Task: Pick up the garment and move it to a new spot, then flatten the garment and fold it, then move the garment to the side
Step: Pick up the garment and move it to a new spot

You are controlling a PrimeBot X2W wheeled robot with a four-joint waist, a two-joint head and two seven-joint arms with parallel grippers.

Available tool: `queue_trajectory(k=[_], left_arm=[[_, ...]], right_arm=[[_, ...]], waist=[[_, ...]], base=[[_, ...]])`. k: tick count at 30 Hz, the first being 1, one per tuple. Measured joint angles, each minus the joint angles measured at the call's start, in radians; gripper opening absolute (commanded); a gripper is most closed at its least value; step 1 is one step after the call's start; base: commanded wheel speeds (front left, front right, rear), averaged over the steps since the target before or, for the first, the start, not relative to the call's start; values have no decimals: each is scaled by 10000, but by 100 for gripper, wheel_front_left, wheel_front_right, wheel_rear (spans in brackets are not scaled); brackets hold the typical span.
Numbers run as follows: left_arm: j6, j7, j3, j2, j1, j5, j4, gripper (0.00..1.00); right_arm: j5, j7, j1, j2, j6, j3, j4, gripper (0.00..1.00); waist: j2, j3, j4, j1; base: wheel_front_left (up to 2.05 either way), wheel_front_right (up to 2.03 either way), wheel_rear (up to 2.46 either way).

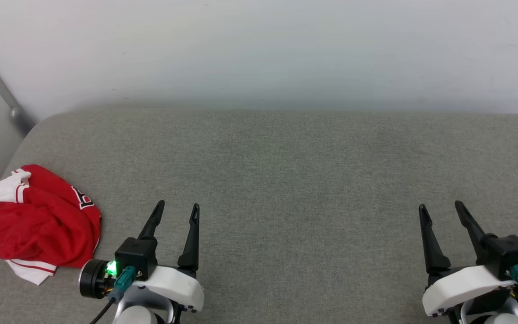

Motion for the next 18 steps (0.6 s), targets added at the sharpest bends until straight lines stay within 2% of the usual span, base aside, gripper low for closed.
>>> queue_trajectory(k=[8, 18], left_arm=[[92, 0, 107, -58, -233, -163, 42, 100], [207, 0, 353, -111, -453, -353, -8, 100]], right_arm=[[-58, -4, -7, 6, 0, -19, -127, 100], [-104, 98, -216, 10, 0, 259, -477, 100]], waist=[[0, 77, 620, 0], [0, 296, 2203, 1]], base=[[0, 0, 0], [0, 0, 0]])
